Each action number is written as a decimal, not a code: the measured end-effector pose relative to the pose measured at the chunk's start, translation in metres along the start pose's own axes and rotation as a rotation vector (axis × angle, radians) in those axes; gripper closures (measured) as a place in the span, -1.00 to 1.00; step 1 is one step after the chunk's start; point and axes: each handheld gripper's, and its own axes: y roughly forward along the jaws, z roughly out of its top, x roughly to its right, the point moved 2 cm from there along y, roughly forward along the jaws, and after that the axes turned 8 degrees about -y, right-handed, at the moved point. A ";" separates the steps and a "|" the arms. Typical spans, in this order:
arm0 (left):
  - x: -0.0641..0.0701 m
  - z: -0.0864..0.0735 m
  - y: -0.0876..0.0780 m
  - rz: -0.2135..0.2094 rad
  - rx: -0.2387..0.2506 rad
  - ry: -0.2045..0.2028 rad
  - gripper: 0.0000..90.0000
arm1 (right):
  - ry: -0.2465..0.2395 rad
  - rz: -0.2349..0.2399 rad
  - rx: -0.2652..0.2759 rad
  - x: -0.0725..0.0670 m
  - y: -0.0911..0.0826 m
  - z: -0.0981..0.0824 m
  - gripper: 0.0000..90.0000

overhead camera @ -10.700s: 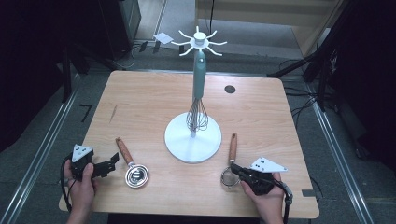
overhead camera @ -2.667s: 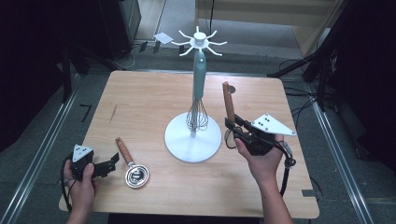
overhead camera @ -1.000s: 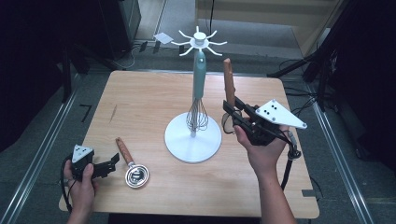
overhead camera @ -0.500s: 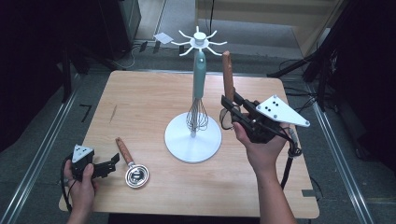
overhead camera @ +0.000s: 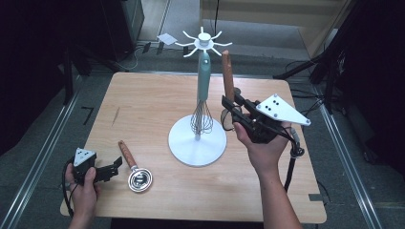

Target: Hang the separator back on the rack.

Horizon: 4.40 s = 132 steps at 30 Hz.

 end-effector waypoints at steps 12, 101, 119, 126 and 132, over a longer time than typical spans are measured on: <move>0.000 0.000 0.000 0.000 0.000 0.000 -1.00 | 0.001 0.006 -0.005 -0.001 0.007 -0.001 0.58; 0.000 0.000 0.000 0.000 -0.006 0.006 -1.00 | -0.080 0.045 0.081 -0.013 0.031 0.047 1.00; 0.000 0.000 0.000 0.000 -0.002 0.007 -1.00 | -0.102 0.053 0.074 -0.020 0.035 0.048 1.00; 0.000 0.000 0.000 0.005 0.001 0.007 -1.00 | -0.089 0.025 0.056 -0.014 0.030 0.041 1.00; 0.001 -0.001 -0.001 -0.001 -0.001 0.011 -1.00 | -0.073 -0.005 0.034 -0.006 0.024 0.027 1.00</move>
